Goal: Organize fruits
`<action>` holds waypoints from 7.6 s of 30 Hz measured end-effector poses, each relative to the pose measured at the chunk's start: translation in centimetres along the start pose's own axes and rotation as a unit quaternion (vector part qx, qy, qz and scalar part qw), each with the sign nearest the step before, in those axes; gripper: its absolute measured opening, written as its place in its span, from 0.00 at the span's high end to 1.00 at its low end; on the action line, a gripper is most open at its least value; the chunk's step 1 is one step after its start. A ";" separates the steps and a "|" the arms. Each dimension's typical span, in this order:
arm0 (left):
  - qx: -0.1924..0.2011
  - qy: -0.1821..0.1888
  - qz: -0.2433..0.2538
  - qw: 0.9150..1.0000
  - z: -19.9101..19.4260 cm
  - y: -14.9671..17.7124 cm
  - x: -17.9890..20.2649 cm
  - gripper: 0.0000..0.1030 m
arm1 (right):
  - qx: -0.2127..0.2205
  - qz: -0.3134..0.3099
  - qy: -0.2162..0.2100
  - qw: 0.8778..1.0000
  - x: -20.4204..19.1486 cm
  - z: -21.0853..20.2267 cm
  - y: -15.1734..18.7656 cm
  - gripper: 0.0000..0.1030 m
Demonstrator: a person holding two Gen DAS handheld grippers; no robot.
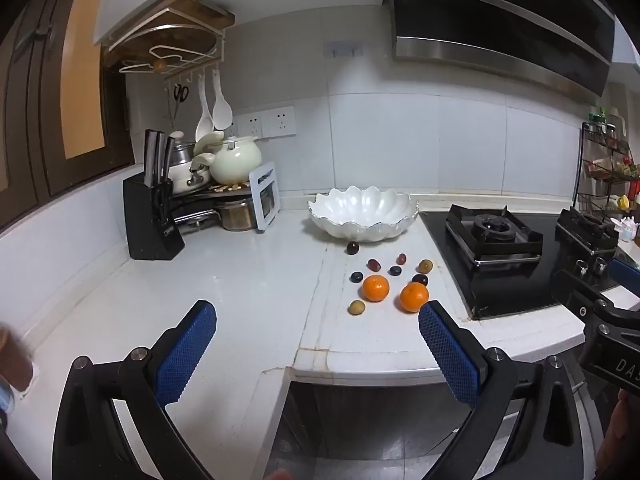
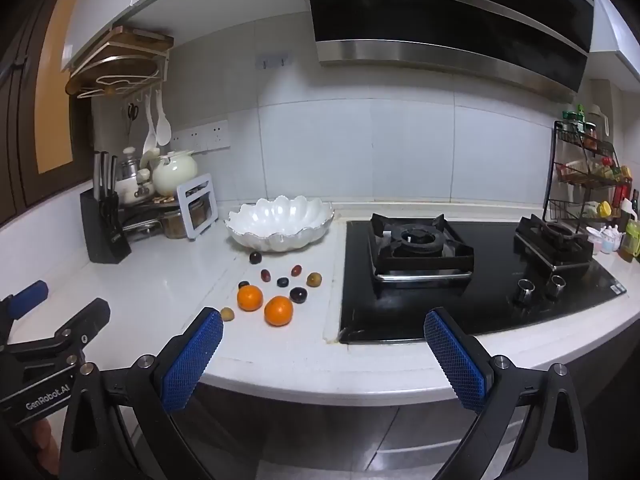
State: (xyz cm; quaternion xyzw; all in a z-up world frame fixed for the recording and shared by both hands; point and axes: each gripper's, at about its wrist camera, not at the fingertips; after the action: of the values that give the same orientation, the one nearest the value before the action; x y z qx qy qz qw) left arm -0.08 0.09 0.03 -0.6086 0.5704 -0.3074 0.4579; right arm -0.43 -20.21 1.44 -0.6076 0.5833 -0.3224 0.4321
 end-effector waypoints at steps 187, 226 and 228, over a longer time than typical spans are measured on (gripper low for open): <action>-0.142 0.146 0.056 0.977 24.9 -3.0 7.3 0.77 | -0.173 0.007 -0.105 0.979 0.1 26.8 -2.0 0.56; -0.083 0.090 0.028 0.992 36.1 -18.6 11.5 0.77 | -0.109 -0.030 -0.130 0.985 4.2 40.1 -19.0 0.56; -0.097 0.094 0.028 0.990 37.3 -19.1 12.0 0.77 | -0.122 -0.031 -0.130 0.984 4.5 41.6 -19.4 0.56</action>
State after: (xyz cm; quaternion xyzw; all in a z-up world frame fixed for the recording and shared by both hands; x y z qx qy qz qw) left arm 43.18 -5.22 1.01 -0.6019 0.6552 -0.2936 0.3496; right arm 45.69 -19.54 0.94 -0.7104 0.5380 -0.1806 0.4163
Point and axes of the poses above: each gripper's, at about its wrist camera, not at the fingertips, and z roughly the way its jaws point, x to its right, y to its underside, and after that the axes turned 11 degrees about -y, right-handed
